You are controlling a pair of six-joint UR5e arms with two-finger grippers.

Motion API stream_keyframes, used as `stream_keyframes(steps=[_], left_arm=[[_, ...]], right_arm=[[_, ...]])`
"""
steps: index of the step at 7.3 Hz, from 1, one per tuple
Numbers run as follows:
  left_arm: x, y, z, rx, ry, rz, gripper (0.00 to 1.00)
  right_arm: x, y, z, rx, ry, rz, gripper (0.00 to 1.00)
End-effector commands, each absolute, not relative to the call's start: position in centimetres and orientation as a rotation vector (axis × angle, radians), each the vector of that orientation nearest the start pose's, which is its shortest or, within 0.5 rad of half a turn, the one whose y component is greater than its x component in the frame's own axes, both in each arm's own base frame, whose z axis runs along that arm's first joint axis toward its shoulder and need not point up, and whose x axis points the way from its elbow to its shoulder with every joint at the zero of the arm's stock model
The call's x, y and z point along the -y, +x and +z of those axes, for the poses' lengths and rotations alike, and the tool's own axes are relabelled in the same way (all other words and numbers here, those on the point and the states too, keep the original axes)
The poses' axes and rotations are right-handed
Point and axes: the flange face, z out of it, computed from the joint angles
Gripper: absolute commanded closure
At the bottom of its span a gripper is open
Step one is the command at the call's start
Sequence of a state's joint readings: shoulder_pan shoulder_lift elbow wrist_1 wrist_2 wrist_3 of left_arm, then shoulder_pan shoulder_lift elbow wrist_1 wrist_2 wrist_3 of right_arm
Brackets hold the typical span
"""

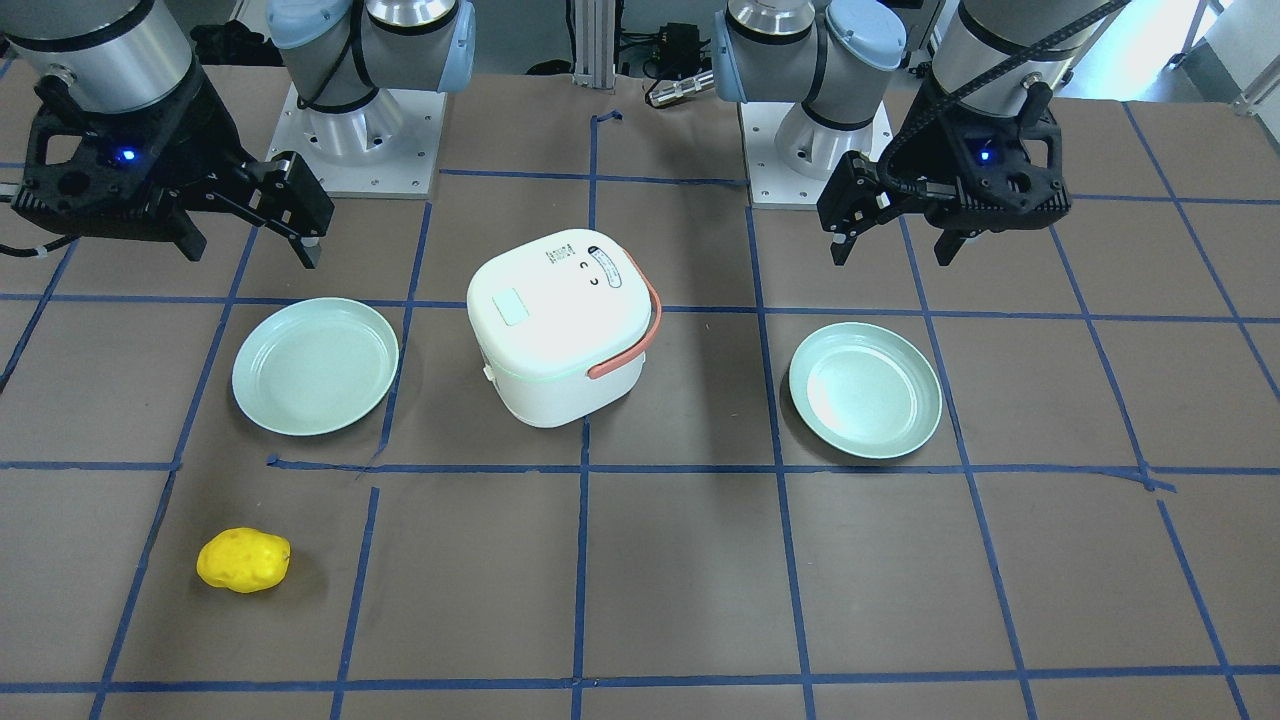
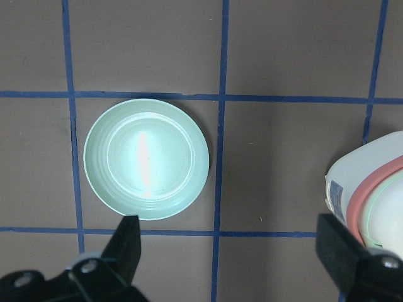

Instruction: Press rice cooker button

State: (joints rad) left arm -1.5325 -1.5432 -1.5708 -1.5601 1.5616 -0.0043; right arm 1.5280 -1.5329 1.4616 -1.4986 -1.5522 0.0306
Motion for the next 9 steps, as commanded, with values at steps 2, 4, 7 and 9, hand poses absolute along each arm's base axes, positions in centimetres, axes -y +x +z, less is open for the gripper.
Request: stream_keyframes(steps=[2,4,7,9], left_arm=[[48.86,-11.56,50.25,-3.149,-0.065,-0.061,0.00],[48.86,-11.56,50.25,-3.149,-0.065,-0.061,0.00],[48.86,-11.56,50.25,-3.149,-0.067,-0.061,0.00],[48.86,-11.56,50.25,-3.149,-0.065,-0.061,0.00]], right_arm=[[51.38,11.15,52.45,-3.122,0.124,-0.015,0.00],[51.33,11.24,52.23,-3.121,0.122,-0.007,0.00],[51.26,11.31,51.72,-3.122,0.120,0.007,0.00],[51.41,11.50,51.58,-3.119,0.091,0.000,0.07]])
